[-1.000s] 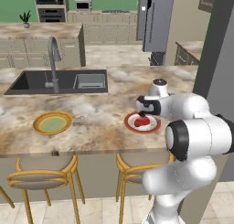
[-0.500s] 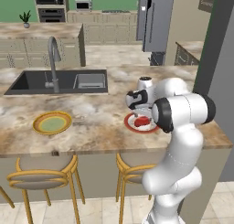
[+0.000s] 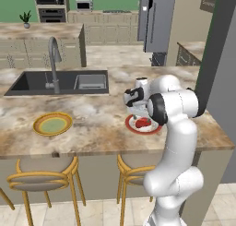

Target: Transport the steak and tomato to the fridge. Place the steak on the rack containing meat and place the tomato on the rack containing the vegetable, ensuring meats and vegetables are on different racks.

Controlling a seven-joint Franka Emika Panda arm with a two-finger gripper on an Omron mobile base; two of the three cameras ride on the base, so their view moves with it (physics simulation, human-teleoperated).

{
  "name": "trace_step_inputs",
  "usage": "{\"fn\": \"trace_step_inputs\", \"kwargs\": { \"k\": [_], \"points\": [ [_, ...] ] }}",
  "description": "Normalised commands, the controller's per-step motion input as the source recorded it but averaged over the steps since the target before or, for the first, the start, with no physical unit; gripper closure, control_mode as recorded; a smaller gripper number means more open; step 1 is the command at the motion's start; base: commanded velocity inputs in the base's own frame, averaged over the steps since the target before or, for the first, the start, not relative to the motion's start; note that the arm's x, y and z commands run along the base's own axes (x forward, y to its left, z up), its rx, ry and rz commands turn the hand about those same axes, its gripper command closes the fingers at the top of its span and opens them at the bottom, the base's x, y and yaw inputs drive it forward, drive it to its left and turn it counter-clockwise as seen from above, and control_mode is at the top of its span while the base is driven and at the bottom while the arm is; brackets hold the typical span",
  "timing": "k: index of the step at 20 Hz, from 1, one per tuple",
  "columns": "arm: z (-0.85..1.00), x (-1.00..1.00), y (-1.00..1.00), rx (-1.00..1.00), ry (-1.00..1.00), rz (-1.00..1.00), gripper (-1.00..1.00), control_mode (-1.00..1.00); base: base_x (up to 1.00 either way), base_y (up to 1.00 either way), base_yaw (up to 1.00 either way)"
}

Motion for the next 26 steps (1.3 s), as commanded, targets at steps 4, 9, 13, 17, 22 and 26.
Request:
{"fn": "trace_step_inputs", "kwargs": {
  "k": [4, 9, 13, 17, 22, 26],
  "points": [
    [-0.45, 0.12, 0.13, 0.00, 0.13, -0.04, -1.00, -1.00, 0.00, 0.00, 0.00],
    [-0.46, 0.00, 0.02, 0.00, 0.20, -0.10, -1.00, -1.00, 0.00, 0.00, 0.00],
    [-0.46, 0.00, 0.00, 0.00, 0.19, -0.11, -1.00, -1.00, 0.00, 0.00, 0.00],
    [-0.55, -0.52, -0.06, 0.00, 0.09, -0.16, -1.00, -1.00, 0.00, 0.00, 0.00],
    [-0.73, -0.87, -0.02, 0.01, -0.02, -0.22, -1.00, -1.00, 0.00, 0.00, 0.00],
    [-0.82, -1.00, 0.00, 0.04, -0.16, -0.22, -1.00, -1.00, 0.00, 0.00, 0.00]
  ]
}}
